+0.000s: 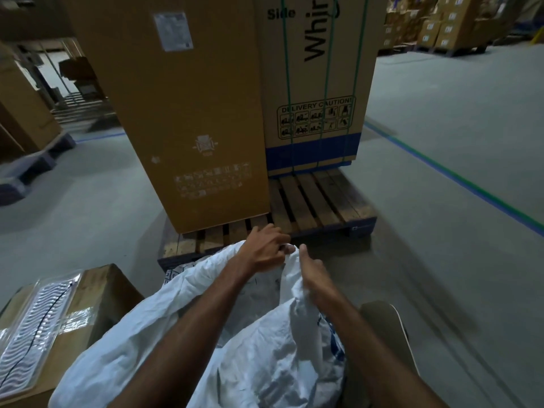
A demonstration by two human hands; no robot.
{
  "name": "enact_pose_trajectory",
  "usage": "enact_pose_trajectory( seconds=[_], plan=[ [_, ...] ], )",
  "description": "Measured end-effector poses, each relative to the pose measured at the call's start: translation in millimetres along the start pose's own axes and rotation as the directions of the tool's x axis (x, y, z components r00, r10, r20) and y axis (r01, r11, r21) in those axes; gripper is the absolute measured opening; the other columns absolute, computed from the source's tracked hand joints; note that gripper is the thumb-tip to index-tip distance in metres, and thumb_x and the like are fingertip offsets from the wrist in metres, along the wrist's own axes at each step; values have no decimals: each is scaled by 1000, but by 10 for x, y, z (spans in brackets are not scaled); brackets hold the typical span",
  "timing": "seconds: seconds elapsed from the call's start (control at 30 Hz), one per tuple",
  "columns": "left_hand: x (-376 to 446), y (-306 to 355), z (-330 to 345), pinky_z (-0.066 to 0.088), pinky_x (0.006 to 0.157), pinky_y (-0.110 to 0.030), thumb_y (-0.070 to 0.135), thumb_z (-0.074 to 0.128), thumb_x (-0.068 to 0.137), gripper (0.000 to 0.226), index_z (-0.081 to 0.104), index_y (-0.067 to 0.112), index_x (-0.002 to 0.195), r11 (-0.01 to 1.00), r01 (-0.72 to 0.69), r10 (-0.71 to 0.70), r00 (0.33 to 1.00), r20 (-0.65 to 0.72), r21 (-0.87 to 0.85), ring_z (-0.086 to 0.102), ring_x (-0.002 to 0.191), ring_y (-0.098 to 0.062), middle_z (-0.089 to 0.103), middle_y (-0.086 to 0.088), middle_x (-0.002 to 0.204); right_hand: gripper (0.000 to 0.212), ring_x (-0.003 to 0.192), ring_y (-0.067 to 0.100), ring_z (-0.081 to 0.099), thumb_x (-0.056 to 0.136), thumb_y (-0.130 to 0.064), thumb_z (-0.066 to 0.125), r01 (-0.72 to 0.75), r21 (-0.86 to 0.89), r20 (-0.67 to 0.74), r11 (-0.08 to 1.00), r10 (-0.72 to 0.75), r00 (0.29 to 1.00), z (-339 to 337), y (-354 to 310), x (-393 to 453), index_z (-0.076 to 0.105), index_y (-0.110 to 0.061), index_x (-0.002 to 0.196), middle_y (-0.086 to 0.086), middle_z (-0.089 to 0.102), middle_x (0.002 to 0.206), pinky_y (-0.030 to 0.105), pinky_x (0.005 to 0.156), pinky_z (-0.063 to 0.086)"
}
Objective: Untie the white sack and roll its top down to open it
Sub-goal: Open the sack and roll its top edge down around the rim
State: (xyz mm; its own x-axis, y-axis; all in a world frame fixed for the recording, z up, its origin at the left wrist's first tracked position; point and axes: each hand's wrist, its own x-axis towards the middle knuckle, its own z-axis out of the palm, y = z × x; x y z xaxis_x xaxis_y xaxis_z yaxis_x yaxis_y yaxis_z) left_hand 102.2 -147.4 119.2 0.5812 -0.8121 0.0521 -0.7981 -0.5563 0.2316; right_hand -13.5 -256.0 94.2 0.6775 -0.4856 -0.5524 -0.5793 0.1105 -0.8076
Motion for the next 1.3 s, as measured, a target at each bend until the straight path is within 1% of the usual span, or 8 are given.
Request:
enact_pose_trajectory(
  seconds=[0.17, 0.37, 0.5, 0.67, 0.8, 0.93, 1.1, 1.3],
  plan=[
    [69, 5, 13, 26, 76, -37, 41, 48, 97, 39, 65, 16, 73, 995, 89, -90, 995, -36, -34, 49, 88, -17, 63, -1, 85, 66, 124, 37, 59, 101, -59, 45, 66, -73, -149, 995, -76, 986, 64, 41, -77, 54, -5, 138, 17, 60, 136, 51, 108, 48],
    [69, -41, -52, 32, 91, -41, 57, 39, 100, 45, 61, 27, 126, 991, 9, 13, 986, 166, -130, 45, 112, -16, 54, 4, 125, 61, 86, 32, 69, 106, -52, 41, -99, 202, -42, 974, 110, 993, -50, 132, 188, 65, 3, 121, 19, 70, 100, 42, 83, 57],
    [96, 95, -15, 30, 84, -39, 29, 51, 96, 19, 66, 19, 99, 999, 25, -21, 995, 98, -44, 46, 106, -20, 57, 3, 105, 64, 78, 29, 69, 105, -58, 39, -132, 280, 101, 951, 108, 989, -126, 136, 75, 71, -2, 104, 16, 72, 89, 37, 73, 58],
    [123, 186, 10, 38, 91, -46, 28, 45, 90, 26, 61, 12, 77, 986, 151, -150, 989, 19, -65, 45, 90, -18, 59, -2, 84, 84, 118, 36, 62, 89, -77, 51, 5, -103, -106, 995, -16, 994, -116, 209, -195, 57, -9, 137, 15, 64, 130, 48, 100, 50],
    [151, 193, 29, 34, 92, -40, 24, 55, 90, 14, 64, 16, 98, 991, 92, -97, 994, -55, -95, 48, 115, -26, 61, -3, 109, 47, 84, 30, 66, 100, -46, 60, -117, 169, -20, 979, 122, 992, -50, 103, -98, 58, -4, 122, 16, 66, 94, 46, 90, 57],
    [-288, 339, 47, 37, 104, -39, 51, 60, 94, 52, 47, 26, 138, 952, 103, -163, 968, -189, -289, 40, 127, -21, 46, -3, 137, 44, 43, 24, 66, 109, -36, 42, -239, 486, 187, 841, 168, 968, -49, -5, -64, 59, 2, 96, 16, 67, 56, 29, 47, 54],
    [-1014, 561, -27, 53, 83, -26, 69, 78, 73, 65, 55, 31, 120, 813, 240, -196, 971, 139, -531, 58, 97, -2, 61, 15, 111, 51, 86, 43, 59, 106, -28, 41, -265, 641, 184, 721, 191, 964, -121, -142, -153, 46, 3, 147, 33, 60, 125, 49, 62, 49],
    [-1224, 674, 288, 58, 67, -39, 31, 78, 61, 45, 58, 27, 102, 852, 167, -280, 946, -162, -497, 68, 77, -12, 70, 7, 88, 58, 106, 39, 64, 107, -37, 47, -165, 629, 149, 760, 90, 985, -97, -118, -261, 49, 11, 139, 29, 64, 116, 46, 80, 51]
  ],
)
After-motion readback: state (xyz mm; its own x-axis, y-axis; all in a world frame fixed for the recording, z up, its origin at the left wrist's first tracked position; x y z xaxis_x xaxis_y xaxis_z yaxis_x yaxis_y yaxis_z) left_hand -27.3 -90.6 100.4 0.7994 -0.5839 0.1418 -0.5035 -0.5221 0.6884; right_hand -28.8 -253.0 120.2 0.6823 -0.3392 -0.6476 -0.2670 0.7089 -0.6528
